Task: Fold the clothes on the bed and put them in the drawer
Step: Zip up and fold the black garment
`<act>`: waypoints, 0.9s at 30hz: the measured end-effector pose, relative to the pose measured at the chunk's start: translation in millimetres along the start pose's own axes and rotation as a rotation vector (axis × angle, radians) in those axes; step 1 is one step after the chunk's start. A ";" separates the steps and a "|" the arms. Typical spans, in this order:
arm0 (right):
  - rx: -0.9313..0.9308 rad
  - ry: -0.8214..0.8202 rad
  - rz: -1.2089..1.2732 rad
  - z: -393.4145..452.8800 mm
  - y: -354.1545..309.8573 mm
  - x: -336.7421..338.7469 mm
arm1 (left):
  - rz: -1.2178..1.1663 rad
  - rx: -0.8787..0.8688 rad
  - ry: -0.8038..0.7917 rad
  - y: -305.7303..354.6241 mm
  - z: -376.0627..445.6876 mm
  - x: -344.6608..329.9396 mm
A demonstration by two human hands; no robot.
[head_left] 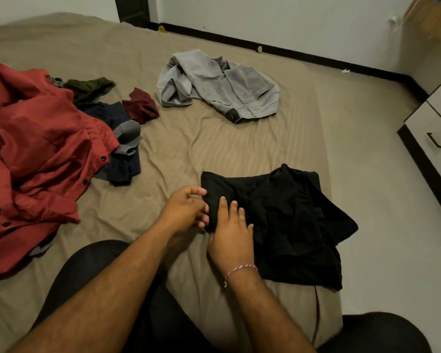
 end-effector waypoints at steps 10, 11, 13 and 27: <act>-0.190 0.224 1.689 -22.7 11.5 62.4 | -0.166 0.212 0.030 -8.4 -3.8 2.3; -0.217 0.226 1.782 -22.8 12.1 61.0 | -0.130 0.213 0.028 -9.1 -4.4 -0.4; -0.296 0.299 1.821 -19.6 29.5 60.3 | -0.134 0.215 0.015 -10.8 -8.3 -3.5; -0.012 0.009 0.446 -41.8 74.0 47.2 | -0.190 0.196 -0.073 -21.7 -22.0 -68.7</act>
Point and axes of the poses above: each hand's wrist, its own z-axis towards the middle knuckle, its own x-axis out of the back of the hand, y = z × x, the point moved 7 cm from there along z, towards the middle knuckle, and after that the axes turned 8 degrees about x, right-handed, at the moved point
